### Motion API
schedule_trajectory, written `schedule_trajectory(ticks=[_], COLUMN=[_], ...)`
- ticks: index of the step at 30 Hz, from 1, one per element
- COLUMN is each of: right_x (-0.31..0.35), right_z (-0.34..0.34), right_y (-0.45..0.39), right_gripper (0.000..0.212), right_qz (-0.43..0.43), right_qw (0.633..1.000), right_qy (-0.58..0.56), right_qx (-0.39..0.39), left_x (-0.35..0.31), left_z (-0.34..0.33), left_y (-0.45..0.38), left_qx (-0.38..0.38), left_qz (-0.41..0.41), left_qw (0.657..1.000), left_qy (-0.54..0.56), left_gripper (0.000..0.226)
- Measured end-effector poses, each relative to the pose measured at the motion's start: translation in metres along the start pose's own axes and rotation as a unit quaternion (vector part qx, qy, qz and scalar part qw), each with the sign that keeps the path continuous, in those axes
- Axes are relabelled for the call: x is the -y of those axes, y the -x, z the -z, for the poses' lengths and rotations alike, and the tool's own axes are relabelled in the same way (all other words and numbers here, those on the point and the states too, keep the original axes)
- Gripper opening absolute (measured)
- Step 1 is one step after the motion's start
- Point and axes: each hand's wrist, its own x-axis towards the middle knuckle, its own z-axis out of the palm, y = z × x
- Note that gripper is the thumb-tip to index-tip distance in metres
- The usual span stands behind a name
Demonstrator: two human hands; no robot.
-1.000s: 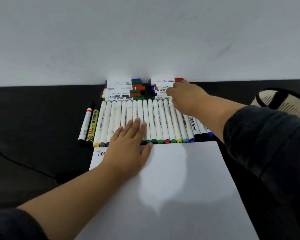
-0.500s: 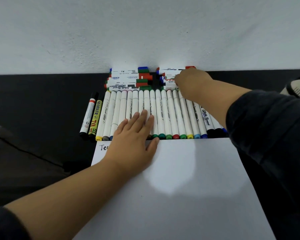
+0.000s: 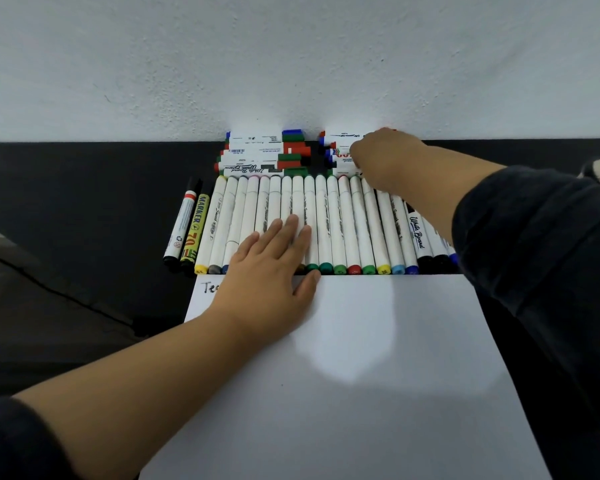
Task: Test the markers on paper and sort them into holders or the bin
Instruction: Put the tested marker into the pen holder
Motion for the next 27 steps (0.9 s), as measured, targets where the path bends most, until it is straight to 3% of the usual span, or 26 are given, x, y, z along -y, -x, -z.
schedule_trajectory(ticks=[8, 12, 16, 24, 27], right_x=[-0.002, -0.008, -0.009, -0.013, -0.013], right_z=[0.003, -0.002, 0.001, 0.006, 0.005], right_y=[0.000, -0.002, -0.005, -0.011, -0.012], right_gripper=[0.033, 0.053, 0.077, 0.056, 0.063], right_qz=[0.015, 0.055, 0.114, 0.163, 0.172], right_qw=[1.000, 0.998, 0.991, 0.980, 0.976], right_qy=[-0.004, -0.009, 0.067, 0.113, 0.133], right_qx=[0.008, -0.012, -0.006, 0.029, 0.016], left_x=[0.001, 0.001, 0.001, 0.001, 0.001], left_z=[-0.001, 0.000, -0.001, -0.003, -0.003], left_y=[0.000, 0.000, -0.001, -0.001, -0.001], left_qx=[-0.002, 0.001, -0.001, -0.011, -0.014], left_qz=[-0.002, -0.004, -0.003, -0.001, -0.001], left_qw=[1.000, 1.000, 1.000, 1.000, 1.000], left_qy=[0.003, 0.001, -0.004, 0.000, -0.002], left_gripper=[0.071, 0.062, 0.071, 0.071, 0.071])
